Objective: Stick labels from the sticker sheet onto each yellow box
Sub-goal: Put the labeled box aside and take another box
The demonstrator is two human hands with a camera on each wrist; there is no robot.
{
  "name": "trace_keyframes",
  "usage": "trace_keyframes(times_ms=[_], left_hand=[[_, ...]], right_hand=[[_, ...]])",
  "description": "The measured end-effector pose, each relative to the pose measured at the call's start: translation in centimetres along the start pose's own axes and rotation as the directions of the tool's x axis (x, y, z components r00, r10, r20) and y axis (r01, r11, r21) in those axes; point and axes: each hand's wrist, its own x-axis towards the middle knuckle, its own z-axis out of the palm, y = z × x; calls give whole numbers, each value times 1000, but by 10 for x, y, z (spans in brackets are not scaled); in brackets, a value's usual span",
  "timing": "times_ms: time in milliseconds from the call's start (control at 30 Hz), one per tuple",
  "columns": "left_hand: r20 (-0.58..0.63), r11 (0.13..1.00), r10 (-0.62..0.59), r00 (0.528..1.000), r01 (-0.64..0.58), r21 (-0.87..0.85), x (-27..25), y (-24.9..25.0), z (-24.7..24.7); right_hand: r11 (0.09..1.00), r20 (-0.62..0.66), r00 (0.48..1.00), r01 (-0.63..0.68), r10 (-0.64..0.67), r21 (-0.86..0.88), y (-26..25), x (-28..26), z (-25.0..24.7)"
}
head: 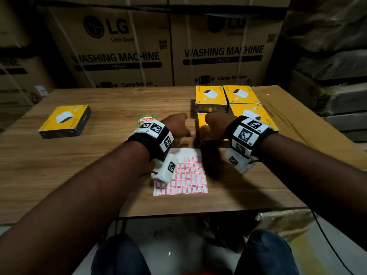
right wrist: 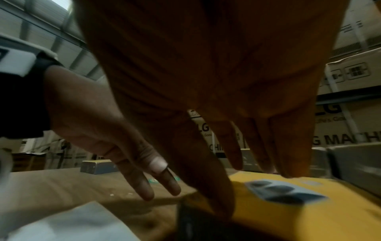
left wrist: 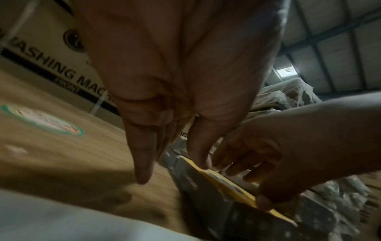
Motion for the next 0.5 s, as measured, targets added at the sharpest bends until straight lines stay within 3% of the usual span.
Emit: trace_keyframes(times_ms=[233, 500], left_hand=[[-141, 994, -80, 987, 89, 58, -28, -73, -37], [-350, 940, -249, 903, 313, 138, -72, -179, -93]], right_hand=[[989, -61, 987, 148, -148, -8, -70, 22, -8], [934, 48, 934, 350, -353, 73, -184, 77, -7]])
